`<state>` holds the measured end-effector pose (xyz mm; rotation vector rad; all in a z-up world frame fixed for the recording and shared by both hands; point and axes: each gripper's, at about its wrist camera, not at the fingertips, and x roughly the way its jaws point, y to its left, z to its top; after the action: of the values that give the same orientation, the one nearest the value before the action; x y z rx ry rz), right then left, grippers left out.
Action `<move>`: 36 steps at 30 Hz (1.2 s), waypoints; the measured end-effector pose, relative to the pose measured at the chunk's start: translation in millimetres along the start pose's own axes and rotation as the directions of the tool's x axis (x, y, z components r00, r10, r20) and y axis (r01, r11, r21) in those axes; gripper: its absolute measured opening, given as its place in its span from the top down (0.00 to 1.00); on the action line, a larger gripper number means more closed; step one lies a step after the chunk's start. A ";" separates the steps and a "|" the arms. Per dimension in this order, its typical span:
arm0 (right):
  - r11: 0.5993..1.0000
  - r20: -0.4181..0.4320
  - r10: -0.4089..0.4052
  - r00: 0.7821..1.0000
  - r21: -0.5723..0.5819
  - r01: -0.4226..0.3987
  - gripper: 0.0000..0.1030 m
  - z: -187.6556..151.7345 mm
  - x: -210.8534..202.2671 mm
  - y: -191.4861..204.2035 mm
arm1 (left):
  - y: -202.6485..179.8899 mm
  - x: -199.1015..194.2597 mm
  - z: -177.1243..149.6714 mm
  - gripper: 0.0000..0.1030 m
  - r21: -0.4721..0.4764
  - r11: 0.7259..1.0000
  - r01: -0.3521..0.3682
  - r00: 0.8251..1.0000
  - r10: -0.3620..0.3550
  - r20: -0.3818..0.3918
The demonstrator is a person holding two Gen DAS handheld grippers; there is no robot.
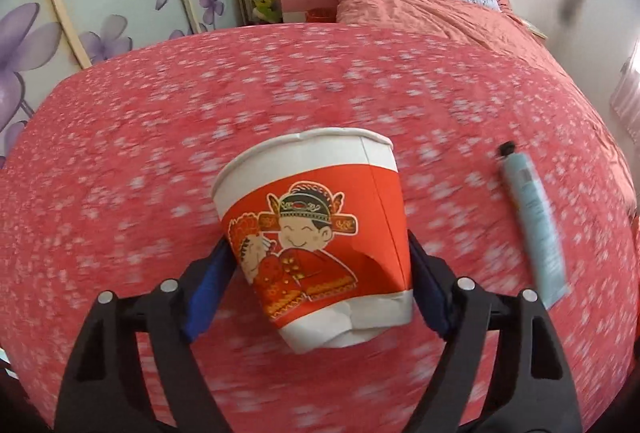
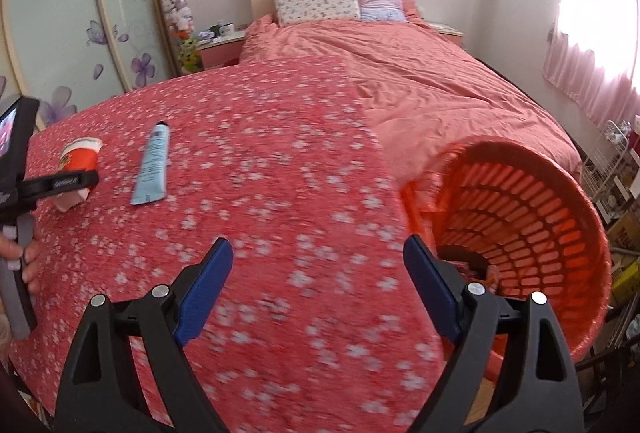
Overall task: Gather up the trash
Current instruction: 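Move both open tools back to the paper cup and blue tube, then grasp the red-and-white paper cup with the left tool while the right tool grasps the blue tube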
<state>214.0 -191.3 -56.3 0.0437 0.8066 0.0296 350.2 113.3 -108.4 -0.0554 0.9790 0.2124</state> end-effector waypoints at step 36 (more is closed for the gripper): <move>0.997 -0.118 0.042 0.992 -0.064 -0.049 0.71 31.5 70.3 94.6 | 66.3 -13.8 -26.4 0.23 0.055 0.992 0.112 0.992 -0.114 0.044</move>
<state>284.4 -94.7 -80.5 -0.0026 0.9211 0.1029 307.7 172.3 -108.4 -0.0577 0.9309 0.0836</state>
